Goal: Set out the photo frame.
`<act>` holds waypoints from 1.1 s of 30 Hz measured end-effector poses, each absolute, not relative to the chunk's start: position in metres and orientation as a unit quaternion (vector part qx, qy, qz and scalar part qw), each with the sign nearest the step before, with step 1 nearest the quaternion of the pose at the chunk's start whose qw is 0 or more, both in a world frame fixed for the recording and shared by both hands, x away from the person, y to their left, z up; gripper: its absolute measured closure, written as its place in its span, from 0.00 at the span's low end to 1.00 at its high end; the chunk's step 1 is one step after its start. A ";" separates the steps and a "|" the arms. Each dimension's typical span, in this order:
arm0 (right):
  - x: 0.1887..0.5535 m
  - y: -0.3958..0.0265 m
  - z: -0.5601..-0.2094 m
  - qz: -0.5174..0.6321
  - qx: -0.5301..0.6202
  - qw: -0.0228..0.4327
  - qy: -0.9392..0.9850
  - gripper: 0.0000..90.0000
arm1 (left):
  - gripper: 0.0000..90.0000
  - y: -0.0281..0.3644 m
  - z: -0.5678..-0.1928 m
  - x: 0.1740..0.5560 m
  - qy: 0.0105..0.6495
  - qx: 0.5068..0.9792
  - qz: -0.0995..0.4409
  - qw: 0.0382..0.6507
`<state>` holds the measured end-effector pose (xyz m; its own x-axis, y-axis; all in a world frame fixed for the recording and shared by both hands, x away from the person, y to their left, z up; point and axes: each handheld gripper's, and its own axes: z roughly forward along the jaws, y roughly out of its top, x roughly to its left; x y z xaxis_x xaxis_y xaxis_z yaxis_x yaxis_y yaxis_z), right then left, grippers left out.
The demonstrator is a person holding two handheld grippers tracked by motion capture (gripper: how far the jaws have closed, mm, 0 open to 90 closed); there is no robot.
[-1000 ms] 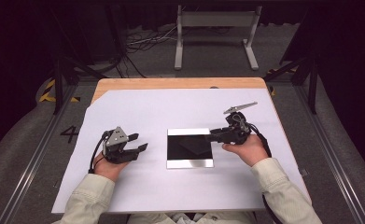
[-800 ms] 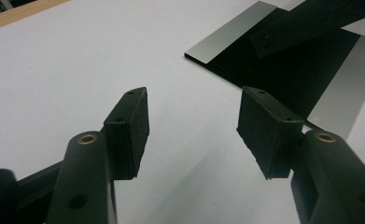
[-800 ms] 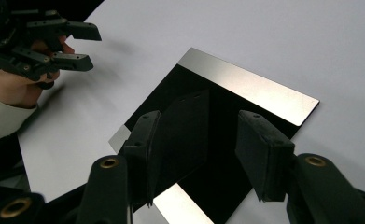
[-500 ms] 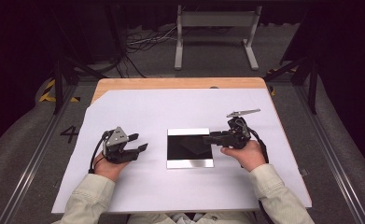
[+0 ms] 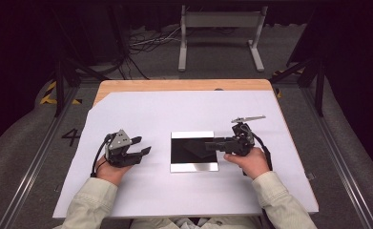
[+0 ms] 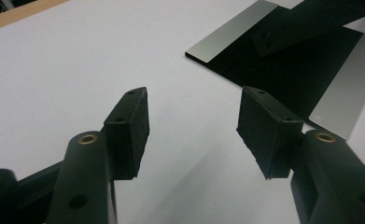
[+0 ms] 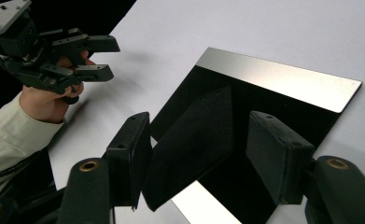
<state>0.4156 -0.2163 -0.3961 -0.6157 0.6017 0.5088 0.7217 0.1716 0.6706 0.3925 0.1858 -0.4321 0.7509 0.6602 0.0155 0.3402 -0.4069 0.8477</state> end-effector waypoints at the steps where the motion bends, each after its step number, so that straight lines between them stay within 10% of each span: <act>1: 0.415 -0.216 -0.397 -0.477 -0.433 0.064 -0.762 0.44 | 0.49 0.186 -0.432 0.392 0.305 0.820 0.177 0.451; 33: 0.417 -0.205 -0.408 -0.445 -0.453 0.109 -0.765 0.56 | 0.49 0.185 -0.433 0.392 0.305 0.821 0.179 0.448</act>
<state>0.4172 -0.2054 -0.4077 -0.5663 0.5956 0.5697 0.7895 0.1936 0.5825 0.3923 0.1846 -0.4327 0.7498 0.6613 0.0209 0.3409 -0.4132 0.8444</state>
